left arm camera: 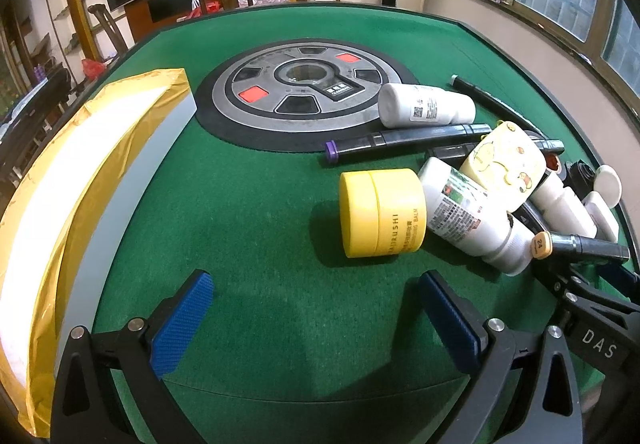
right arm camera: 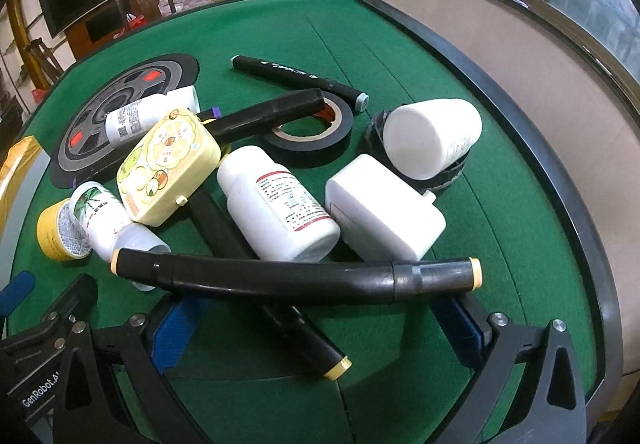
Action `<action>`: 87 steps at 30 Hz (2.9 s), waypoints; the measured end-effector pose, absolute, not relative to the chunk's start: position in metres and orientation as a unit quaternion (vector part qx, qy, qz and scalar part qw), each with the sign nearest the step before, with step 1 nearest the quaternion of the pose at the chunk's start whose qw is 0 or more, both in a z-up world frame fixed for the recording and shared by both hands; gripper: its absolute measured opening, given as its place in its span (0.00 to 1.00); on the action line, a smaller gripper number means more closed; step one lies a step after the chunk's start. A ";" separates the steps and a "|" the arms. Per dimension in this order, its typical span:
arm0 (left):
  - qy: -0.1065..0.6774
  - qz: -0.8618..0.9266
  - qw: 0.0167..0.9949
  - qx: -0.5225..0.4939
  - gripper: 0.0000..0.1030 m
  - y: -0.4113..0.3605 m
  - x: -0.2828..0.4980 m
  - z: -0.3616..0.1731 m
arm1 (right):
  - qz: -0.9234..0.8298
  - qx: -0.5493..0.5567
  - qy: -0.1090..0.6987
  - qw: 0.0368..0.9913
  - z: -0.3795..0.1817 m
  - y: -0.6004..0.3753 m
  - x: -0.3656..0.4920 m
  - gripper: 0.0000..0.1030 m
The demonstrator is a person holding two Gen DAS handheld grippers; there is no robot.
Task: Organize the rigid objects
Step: 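Move both tools toward the pile of bottles and jars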
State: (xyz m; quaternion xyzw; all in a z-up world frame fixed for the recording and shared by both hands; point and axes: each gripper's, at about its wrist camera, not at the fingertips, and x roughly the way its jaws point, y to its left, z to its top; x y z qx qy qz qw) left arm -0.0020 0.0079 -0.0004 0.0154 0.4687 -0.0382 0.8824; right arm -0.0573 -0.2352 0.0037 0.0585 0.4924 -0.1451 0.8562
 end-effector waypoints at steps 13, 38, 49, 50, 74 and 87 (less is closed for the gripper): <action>0.460 -0.066 0.885 -0.022 1.00 0.020 -0.006 0.004 | -0.155 0.049 0.486 0.859 0.006 -0.231 -0.061 0.97; 0.411 -0.082 0.908 -0.016 0.74 0.033 -0.044 0.036 | -0.190 0.139 0.303 0.924 0.052 -0.281 -0.121 0.94; 0.447 -0.027 0.894 -0.025 0.83 0.044 -0.029 0.012 | -0.179 0.130 0.305 0.926 0.051 -0.272 -0.121 0.94; 0.453 -0.027 0.891 -0.028 0.83 0.045 -0.028 0.010 | -0.179 0.129 0.308 0.925 0.051 -0.272 -0.121 0.94; 0.479 -0.027 0.877 0.009 1.00 0.028 -0.027 0.001 | -0.207 0.122 0.287 0.927 0.053 -0.283 -0.118 0.94; 0.479 -0.026 0.877 0.001 0.99 0.028 -0.026 0.002 | -0.189 0.142 0.290 0.927 0.053 -0.287 -0.121 0.94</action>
